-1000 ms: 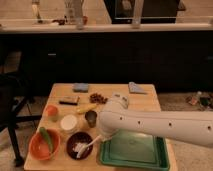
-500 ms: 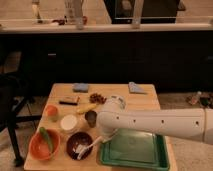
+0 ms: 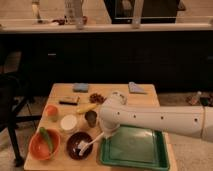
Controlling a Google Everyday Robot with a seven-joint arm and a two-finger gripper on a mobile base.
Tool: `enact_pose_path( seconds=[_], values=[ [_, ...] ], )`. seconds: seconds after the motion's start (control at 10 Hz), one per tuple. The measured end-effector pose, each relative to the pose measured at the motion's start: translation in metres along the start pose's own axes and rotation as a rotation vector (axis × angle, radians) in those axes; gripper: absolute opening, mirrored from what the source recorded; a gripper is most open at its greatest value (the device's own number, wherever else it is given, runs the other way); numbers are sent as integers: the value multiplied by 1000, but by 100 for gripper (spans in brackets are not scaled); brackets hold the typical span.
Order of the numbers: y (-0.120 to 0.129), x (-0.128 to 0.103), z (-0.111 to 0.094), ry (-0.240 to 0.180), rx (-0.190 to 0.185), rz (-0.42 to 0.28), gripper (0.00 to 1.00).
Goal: Wipe purple bowl with brush
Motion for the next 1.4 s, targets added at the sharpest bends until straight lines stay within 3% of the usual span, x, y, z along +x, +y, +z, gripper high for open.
enact_pose_path(
  seconds=[0.3,0.5,1.0,1.4],
  values=[
    [-13,-4,-1,8,-1,-34,0],
    [-20,-22,2,-8,-5,-79,0],
    [-8,-41,-12,-21,-1,-141,0],
    [7,-3,-13,24,-22,-87,0]
  ],
)
